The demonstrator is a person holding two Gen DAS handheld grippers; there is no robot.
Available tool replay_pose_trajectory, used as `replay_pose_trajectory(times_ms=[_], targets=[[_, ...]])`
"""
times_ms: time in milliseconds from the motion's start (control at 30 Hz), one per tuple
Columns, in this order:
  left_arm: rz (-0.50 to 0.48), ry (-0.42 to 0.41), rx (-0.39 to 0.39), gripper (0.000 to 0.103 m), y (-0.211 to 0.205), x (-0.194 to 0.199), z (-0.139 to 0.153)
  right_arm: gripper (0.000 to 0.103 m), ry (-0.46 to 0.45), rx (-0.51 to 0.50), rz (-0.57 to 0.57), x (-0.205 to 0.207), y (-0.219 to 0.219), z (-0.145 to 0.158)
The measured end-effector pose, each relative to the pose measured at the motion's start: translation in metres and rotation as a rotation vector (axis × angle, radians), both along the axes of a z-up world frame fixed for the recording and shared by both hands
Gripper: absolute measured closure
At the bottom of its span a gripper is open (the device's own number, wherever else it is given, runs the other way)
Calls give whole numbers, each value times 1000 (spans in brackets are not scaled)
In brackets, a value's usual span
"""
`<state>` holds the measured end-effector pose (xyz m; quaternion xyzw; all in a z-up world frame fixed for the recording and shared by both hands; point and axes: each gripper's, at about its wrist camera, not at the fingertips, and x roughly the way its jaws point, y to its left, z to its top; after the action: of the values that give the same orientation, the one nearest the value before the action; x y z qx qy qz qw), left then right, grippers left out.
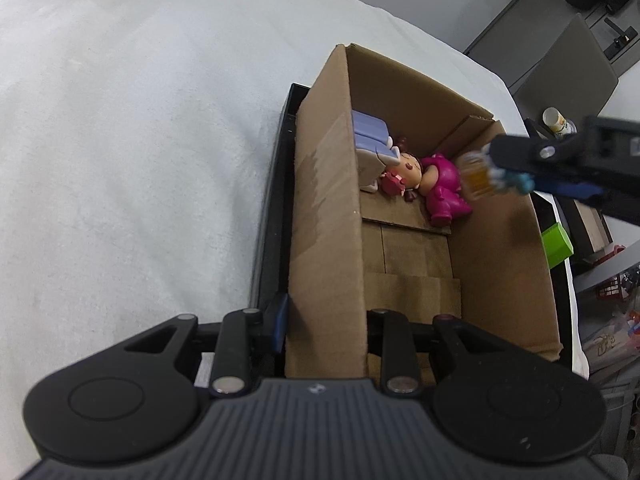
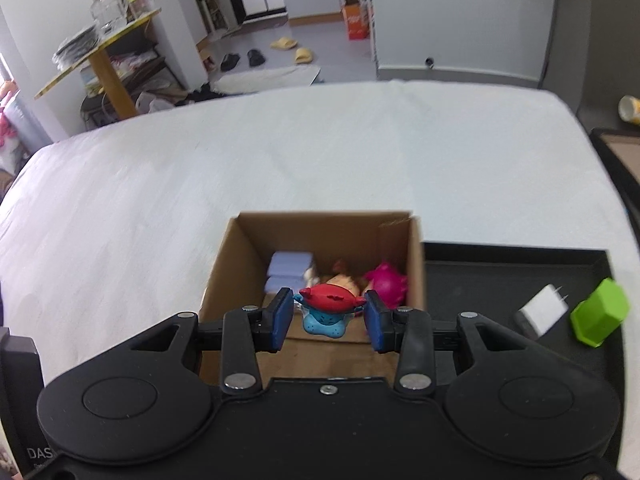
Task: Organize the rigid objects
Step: 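Carry the red-and-blue figurine with the right tool over the box, then lower the figurine into the box and open the right tool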
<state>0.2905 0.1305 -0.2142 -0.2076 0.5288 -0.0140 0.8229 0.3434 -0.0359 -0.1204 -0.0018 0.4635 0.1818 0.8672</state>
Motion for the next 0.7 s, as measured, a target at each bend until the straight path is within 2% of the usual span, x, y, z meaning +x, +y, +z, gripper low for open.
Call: replay_pose_trajectory(times_ms=[333,700], targets=[[7,11,-22,76,5,1,-3,64,104,2,37,-1,20,-24],[16,17,-34,76,9,1,-5,63,198,0,79,3,36,-38]])
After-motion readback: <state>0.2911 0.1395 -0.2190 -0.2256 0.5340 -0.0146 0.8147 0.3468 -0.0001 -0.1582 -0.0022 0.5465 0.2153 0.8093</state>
